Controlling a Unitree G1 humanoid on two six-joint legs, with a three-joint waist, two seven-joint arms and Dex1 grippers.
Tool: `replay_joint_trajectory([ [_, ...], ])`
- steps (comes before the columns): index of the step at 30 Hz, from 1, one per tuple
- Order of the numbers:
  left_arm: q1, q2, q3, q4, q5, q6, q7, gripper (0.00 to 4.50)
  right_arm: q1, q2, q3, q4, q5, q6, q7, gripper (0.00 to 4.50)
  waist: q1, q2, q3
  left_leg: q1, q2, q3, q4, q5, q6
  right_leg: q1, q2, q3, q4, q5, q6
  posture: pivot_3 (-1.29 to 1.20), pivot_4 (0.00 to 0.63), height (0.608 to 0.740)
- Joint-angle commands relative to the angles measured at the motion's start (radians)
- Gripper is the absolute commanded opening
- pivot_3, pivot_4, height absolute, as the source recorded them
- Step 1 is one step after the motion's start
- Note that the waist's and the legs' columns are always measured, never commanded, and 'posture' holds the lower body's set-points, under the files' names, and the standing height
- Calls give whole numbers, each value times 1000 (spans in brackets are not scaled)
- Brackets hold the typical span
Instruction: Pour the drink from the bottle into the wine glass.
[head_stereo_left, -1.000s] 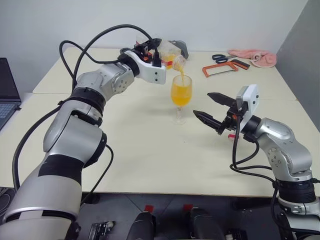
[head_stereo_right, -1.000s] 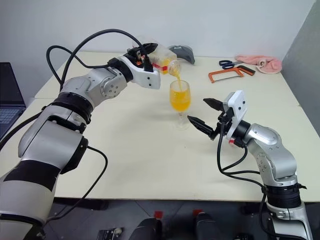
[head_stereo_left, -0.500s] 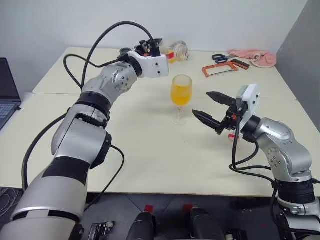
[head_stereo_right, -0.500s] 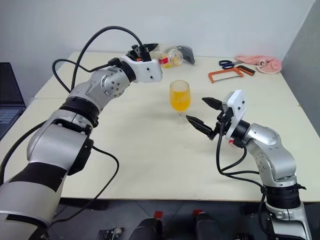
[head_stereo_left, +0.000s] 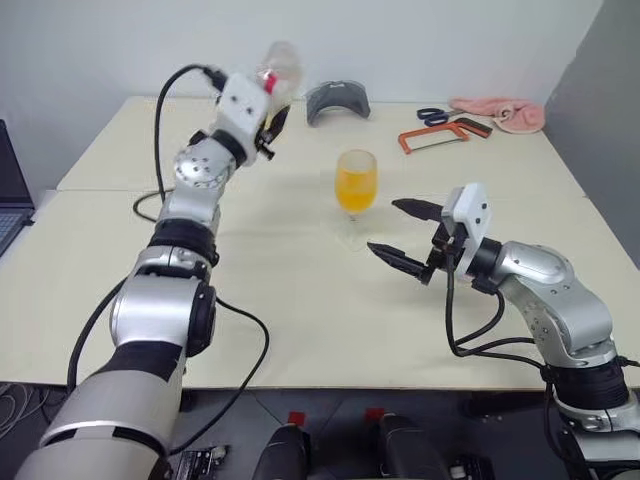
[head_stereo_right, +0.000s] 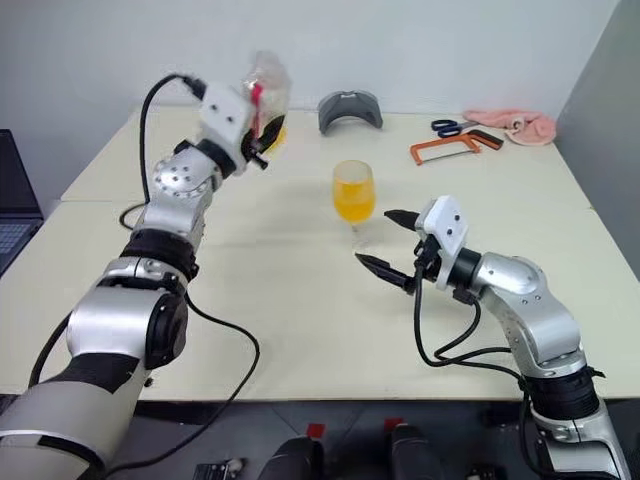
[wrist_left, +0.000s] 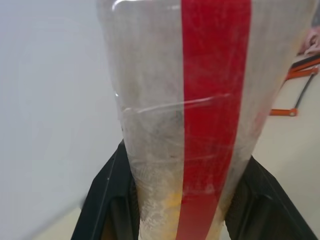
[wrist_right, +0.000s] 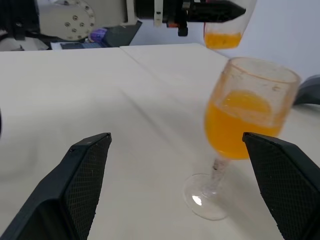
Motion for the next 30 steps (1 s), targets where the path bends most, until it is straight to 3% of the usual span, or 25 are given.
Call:
replay_joint_trajectory([
  [1, 128, 15, 97, -181, -138, 163, -32, 1674, -48, 44, 58, -81, 30, 63, -25, 4500, -8, 0, 0, 0, 0, -1, 0, 0, 0, 0, 0, 0, 0, 0, 0, 0, 150, 740],
  [6, 330, 12, 164, -414, -228, 357, 3, 1674, -82, 115, 158, -54, -5, 110, -55, 4500, -17, -1, 0, -1, 1, -10, 1, 0, 0, 0, -1, -2, 2, 0, 0, 0, 150, 740],
  [10, 428, 19, 201, -491, -257, 420, 33, 1674, -128, 170, 222, 24, -55, 95, -65, 4500, -9, -2, -1, -2, 0, -11, 4, 0, 0, 1, -2, -3, 2, 0, 0, 0, 150, 740],
  [25, 502, 28, 207, -407, -235, 309, 46, 1674, -208, 270, 244, 164, -175, 27, -80, 4500, 5, -3, -2, -1, 0, -11, 5, 0, 0, 1, -2, -3, 3, 0, 0, 0, 150, 740],
  [30, 500, 24, 204, -396, -241, 300, 39, 3388, -202, 272, 237, 160, -179, 33, -76, 4500, 5, -3, -2, -1, 0, -11, 5, 0, 1, 1, -2, -3, 3, 0, 0, 0, 150, 740],
])
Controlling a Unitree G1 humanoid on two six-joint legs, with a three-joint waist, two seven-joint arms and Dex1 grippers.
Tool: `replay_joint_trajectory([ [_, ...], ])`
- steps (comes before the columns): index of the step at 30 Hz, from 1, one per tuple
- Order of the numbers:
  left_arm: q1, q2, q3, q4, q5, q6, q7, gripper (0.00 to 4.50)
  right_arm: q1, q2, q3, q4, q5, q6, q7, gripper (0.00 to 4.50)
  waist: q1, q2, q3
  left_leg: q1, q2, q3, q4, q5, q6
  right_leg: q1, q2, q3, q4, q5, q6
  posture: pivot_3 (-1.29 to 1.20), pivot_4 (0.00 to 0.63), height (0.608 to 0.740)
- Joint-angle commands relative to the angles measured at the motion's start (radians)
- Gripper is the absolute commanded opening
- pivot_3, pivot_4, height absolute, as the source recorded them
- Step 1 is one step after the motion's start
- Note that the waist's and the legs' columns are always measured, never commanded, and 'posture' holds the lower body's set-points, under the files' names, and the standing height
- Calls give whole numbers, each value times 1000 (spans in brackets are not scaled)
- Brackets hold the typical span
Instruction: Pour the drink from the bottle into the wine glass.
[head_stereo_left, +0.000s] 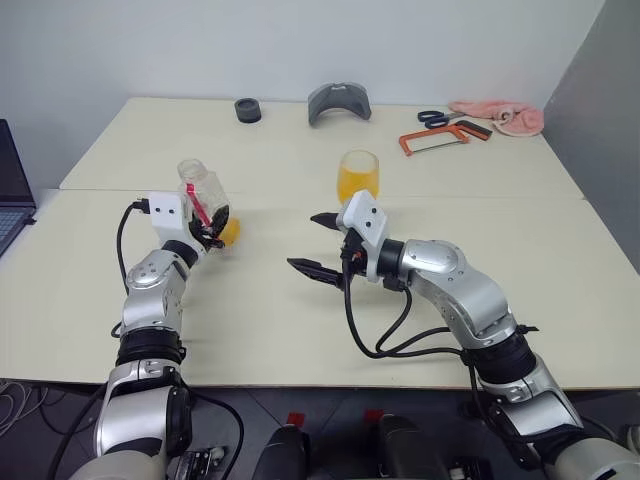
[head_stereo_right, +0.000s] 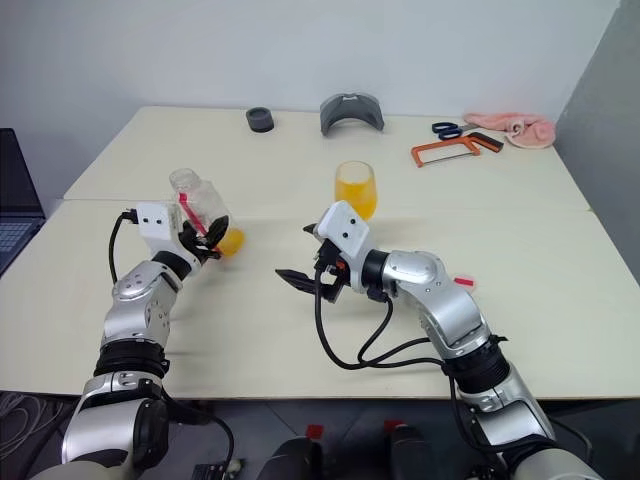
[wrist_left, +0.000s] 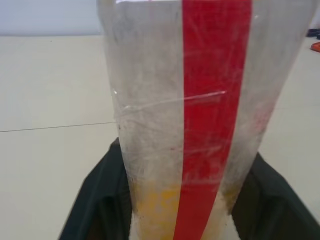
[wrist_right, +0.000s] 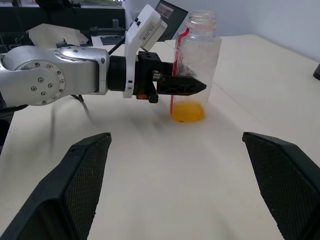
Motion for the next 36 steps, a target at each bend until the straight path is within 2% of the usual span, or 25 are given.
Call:
replay_joint_trajectory([
  [1, -8, 9, 4, -8, -1, -24, -2, 3712, -17, 5, -19, -32, 3, -15, 5, 4500, 0, 0, 0, 0, 0, 0, 0, 0, 0, 0, 0, 0, 0, 0, 0, 0, 150, 740],
  [3, -8, 9, 0, -11, 2, -29, -3, 4336, -14, 5, -22, -35, 5, -11, 5, 4500, 0, 0, 0, 0, 0, 0, 0, 0, 0, 0, 0, 0, 0, 0, 0, 0, 150, 740],
  [4, -7, 9, -1, -14, 3, -30, -3, 4448, -13, 4, -23, -37, 6, -9, 6, 4500, 0, 0, 0, 0, 0, 0, 0, 0, 0, 0, 0, 0, 0, 0, 0, 0, 150, 740],
  [10, 36, 4, -17, -67, 14, -46, -7, 4448, 15, -9, -19, -56, 12, -7, 19, 4500, 0, 0, 0, 0, 0, 0, 0, 0, 0, 0, 0, 0, 0, 0, 0, 0, 150, 740],
  [15, 131, -15, -11, -202, -9, -47, -6, 4448, 91, -2, -24, -46, -27, -124, -8, 4500, 1, 0, 0, 0, 1, 0, -1, -1, 1, 0, 0, 0, -1, 0, 0, 0, 150, 740],
  [21, 272, -37, 5, -402, -13, -6, 53, 4448, 268, 0, -50, -43, -54, -309, -31, 4500, 3, -1, 0, 1, 1, 0, -2, -2, 3, 0, 0, 1, -1, 0, 0, 0, 150, 740],
  [25, 362, -48, 23, -550, -24, 71, 124, 4448, 432, 90, -159, -22, -82, -475, -210, 4500, 5, -1, 0, 1, 1, 0, -3, -2, 3, 1, 0, 1, -2, 0, 0, 0, 150, 740],
  [28, 428, -63, 28, -647, -26, 116, 165, 4448, 515, 127, -176, -32, -87, -514, -250, 4500, 5, -1, -1, 2, 2, 1, -4, -2, 3, 2, 0, 2, -3, 0, 0, 0, 150, 740],
  [36, 571, -110, 36, -826, -64, 168, 198, 4448, 513, 189, -272, 50, -95, -576, -376, 4500, 10, -1, -1, 5, 2, 3, -5, -2, 3, 4, 1, 3, -4, 0, 0, 0, 150, 740],
])
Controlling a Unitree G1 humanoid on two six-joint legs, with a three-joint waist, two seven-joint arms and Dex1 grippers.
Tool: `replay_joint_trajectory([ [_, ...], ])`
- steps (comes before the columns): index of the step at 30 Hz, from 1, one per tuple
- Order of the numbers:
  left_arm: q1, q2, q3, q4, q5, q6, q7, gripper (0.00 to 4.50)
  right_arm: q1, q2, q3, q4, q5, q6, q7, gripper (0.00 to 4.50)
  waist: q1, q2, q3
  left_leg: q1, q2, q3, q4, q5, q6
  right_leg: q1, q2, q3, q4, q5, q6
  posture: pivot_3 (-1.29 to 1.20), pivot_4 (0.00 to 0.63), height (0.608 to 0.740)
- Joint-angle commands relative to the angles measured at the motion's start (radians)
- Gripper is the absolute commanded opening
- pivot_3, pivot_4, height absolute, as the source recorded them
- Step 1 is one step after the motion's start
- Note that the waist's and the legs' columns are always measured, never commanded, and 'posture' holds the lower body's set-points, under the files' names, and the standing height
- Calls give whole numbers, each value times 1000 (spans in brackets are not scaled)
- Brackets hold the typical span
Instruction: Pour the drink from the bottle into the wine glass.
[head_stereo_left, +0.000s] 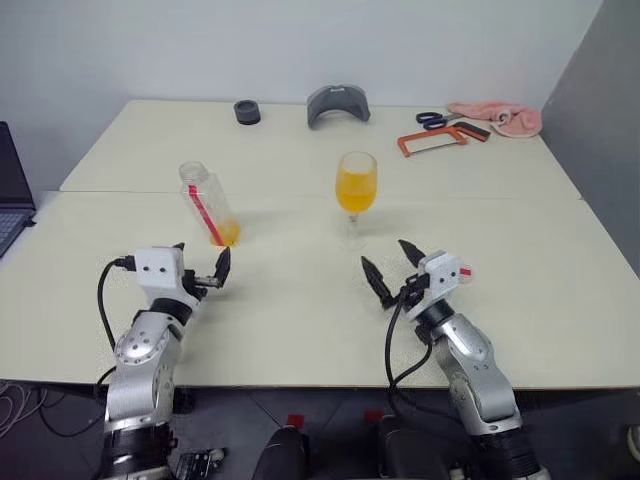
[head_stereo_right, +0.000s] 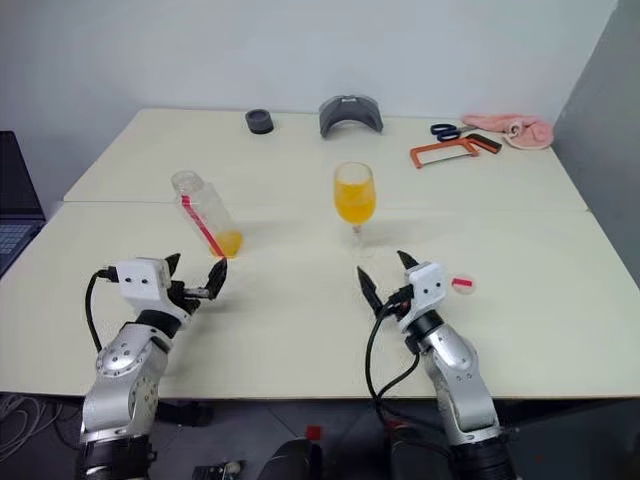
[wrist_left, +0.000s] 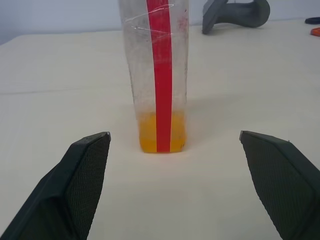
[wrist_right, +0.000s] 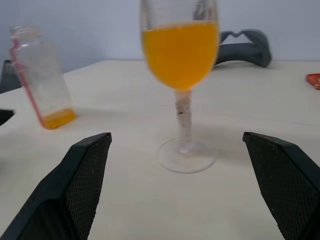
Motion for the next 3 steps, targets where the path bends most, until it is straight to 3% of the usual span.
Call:
replay_joint_trajectory([
  [1, 26, -7, 28, -88, -21, 12, 17, 4448, -27, 10, -31, 1, 4, -33, -27, 4500, 2, 0, 0, 0, 0, 0, 0, 0, 0, 0, 0, 0, 0, 0, 0, 0, 150, 740],
  [3, 44, 1, 21, -105, 3, -2, 20, 4448, -33, 13, -27, 14, 5, -32, -24, 4500, 2, 0, 0, 0, 0, 1, 0, 0, 0, 0, 0, 0, 0, 0, 0, 0, 150, 740],
])
